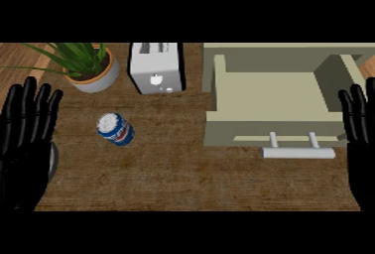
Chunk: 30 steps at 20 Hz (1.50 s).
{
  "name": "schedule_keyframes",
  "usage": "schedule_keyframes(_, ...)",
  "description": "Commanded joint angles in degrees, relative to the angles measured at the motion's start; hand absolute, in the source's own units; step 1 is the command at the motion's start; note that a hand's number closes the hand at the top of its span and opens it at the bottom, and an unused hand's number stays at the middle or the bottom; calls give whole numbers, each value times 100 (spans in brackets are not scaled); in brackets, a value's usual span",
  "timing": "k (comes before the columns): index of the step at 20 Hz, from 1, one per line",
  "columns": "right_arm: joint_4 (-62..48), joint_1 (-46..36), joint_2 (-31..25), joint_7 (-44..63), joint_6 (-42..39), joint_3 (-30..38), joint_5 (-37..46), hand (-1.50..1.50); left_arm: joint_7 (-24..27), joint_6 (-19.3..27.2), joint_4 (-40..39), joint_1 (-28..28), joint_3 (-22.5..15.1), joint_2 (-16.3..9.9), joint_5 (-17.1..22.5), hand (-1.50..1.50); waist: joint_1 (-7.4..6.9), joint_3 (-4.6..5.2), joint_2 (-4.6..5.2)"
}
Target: Pick up the can, place it into the drawer and close the drawer
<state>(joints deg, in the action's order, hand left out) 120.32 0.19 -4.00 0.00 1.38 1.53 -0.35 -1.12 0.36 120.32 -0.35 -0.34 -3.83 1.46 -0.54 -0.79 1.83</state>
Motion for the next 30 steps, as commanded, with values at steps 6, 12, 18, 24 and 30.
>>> schedule_keyframes(6, 81, -67, -102, -76, -109, -131, 153, -150, 273, -2268, -255, -503, -484, -778, 1873, -150, 166, 94, -182)
schedule_keyframes(12, -150, 476, -101, 1128, 96, -8, 225, -150, -891, -2523, -1443, -579, 69, -1542, 1944, -150, 100, 80, -178)
schedule_keyframes(18, -465, 370, -75, 1011, -15, 162, 103, -150, -1807, -2678, -1123, -857, 584, -1805, 2704, -150, 51, 77, -186)
schedule_keyframes(24, 117, 1126, -132, 874, -325, 335, -118, -150, -1634, -3058, -986, -201, 988, -1778, 3001, -150, 54, 78, -192)
schedule_keyframes(30, -204, 1133, 9, 635, -401, 273, 31, -150, -1896, -2595, -1921, -1246, 793, -1496, 2425, -150, 85, 78, -183)
